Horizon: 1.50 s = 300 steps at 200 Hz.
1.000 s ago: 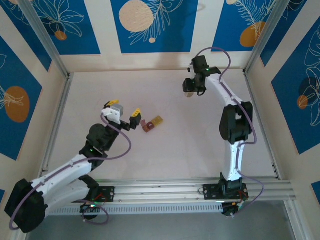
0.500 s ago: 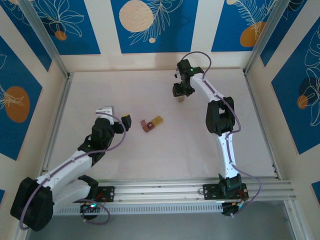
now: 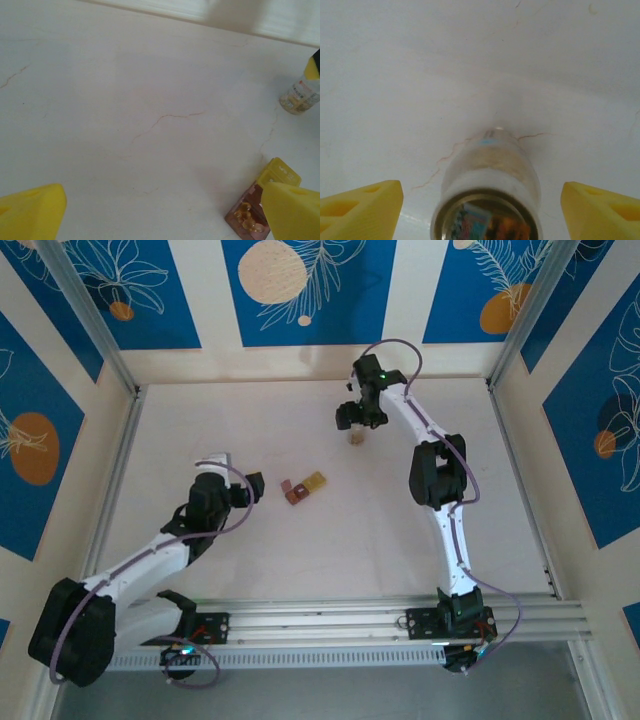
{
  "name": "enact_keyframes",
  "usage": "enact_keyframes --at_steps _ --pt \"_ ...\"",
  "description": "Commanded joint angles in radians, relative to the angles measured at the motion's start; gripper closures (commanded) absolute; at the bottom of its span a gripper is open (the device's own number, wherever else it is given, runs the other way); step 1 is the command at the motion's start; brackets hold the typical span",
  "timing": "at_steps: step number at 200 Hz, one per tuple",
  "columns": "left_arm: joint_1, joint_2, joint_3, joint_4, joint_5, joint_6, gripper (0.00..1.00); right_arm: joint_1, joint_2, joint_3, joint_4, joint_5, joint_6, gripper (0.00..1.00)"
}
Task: Sort the pills into containers
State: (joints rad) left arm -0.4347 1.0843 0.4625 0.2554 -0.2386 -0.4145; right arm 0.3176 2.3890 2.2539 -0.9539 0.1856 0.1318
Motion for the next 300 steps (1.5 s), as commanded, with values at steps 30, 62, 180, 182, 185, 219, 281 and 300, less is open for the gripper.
enact_keyframes --at_steps 30,62,180,182,185,219,281,300 --pt "0.061 0.094 0.088 -0.061 0.127 -0.087 0.00 0.037 -0.381 -0.332 0.105 -0.116 0.012 0.24" --pt "0.088 0.179 0.141 -0.098 0.207 -0.120 0.02 0.108 -0.557 -0.613 0.222 -0.182 -0.008 0.27" --pt "0.088 0.319 0.185 -0.112 0.274 -0.165 0.15 0.232 -0.311 -0.628 0.265 -0.226 -0.183 0.24" --pt "0.087 0.319 0.184 -0.111 0.276 -0.166 0.16 0.232 -0.308 -0.628 0.265 -0.228 -0.184 0.24" --pt "0.087 0.319 0.183 -0.111 0.277 -0.166 0.16 0.231 -0.303 -0.627 0.265 -0.232 -0.187 0.24" --pt "0.083 0.328 0.183 -0.113 0.292 -0.167 0.18 0.233 -0.272 -0.601 0.265 -0.276 -0.204 0.24" --pt "0.077 0.344 0.186 -0.102 0.298 -0.173 0.19 0.248 -0.190 -0.511 0.228 -0.300 -0.226 0.23" --pt "0.076 0.347 0.183 -0.095 0.300 -0.173 0.19 0.262 -0.168 -0.504 0.223 -0.278 -0.214 0.24"
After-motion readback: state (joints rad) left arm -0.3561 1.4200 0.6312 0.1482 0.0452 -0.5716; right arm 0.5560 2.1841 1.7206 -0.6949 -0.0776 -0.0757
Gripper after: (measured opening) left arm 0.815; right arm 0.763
